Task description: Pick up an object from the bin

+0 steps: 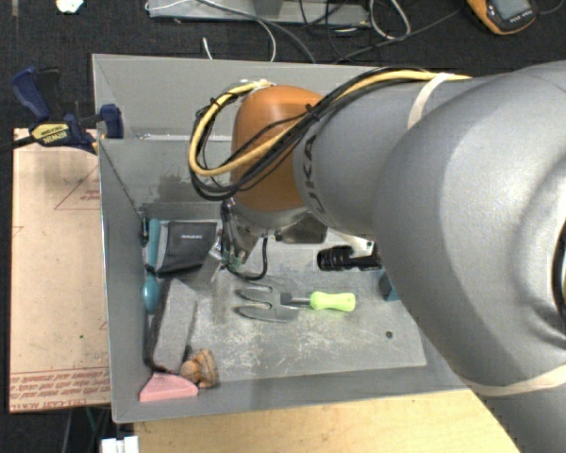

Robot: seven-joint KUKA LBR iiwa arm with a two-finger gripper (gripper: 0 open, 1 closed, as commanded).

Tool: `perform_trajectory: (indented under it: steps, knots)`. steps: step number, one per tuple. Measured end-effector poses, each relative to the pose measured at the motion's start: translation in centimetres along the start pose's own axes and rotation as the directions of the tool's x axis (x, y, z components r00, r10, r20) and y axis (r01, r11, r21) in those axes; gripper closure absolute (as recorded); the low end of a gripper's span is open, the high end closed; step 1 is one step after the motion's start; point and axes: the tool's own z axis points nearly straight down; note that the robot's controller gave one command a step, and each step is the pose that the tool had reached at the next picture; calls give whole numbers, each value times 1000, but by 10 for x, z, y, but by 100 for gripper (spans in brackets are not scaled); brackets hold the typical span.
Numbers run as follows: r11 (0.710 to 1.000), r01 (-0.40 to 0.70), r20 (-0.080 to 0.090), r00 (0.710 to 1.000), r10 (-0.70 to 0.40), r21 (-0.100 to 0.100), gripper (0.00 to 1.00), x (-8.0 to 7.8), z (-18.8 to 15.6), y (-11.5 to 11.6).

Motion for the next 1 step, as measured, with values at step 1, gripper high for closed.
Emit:
perform_trajectory:
  steps: [1]
  knots:
    - [1000,1,-5,1000,-1,7,100,1,-41,-1]
